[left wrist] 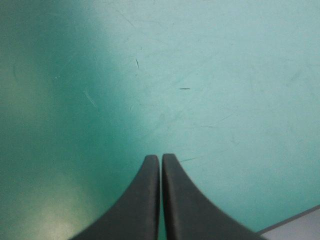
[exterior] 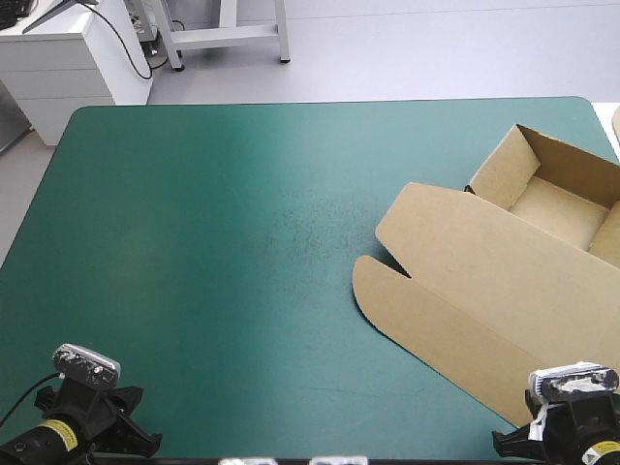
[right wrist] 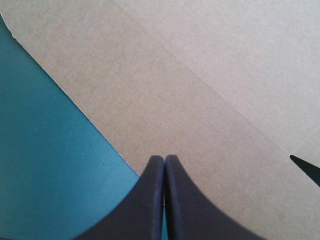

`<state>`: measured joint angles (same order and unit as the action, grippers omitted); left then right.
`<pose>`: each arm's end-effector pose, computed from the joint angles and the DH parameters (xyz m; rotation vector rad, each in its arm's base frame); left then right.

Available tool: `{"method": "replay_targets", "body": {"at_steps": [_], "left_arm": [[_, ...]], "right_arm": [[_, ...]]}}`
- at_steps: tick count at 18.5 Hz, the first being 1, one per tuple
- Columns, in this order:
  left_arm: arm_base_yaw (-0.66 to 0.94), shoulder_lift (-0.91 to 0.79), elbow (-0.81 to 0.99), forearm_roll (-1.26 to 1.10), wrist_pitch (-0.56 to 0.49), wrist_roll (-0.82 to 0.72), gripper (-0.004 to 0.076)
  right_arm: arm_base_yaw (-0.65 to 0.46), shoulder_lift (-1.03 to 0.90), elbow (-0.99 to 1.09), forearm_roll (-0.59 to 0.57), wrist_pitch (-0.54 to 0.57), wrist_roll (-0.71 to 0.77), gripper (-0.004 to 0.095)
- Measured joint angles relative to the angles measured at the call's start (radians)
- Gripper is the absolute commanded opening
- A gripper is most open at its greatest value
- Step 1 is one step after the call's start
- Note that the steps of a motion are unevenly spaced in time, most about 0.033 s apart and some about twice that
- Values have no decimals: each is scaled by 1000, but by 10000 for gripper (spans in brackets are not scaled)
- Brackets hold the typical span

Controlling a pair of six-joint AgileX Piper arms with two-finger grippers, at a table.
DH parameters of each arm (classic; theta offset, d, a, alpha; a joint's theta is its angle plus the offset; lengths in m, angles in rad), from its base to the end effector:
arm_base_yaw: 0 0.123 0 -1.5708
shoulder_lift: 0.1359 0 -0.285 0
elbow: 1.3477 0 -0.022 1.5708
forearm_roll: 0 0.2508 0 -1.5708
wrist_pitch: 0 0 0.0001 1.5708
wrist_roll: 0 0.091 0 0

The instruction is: Fold the box

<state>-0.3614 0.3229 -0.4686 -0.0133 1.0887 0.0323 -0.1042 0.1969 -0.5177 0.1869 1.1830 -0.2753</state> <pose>0.0399 -0.0162 0.2597 0.4738 2.3868 -0.1658 0.0180 0.0139 0.2734 -0.2011 2.3171 0.0478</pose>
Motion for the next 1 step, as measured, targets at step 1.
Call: {"method": "replay_targets", "body": {"at_steps": [1], "left_arm": [[0, 0, 0, 0, 0, 0, -8]], "right_arm": [[0, 0, 0, 0, 0, 0, -21]]}}
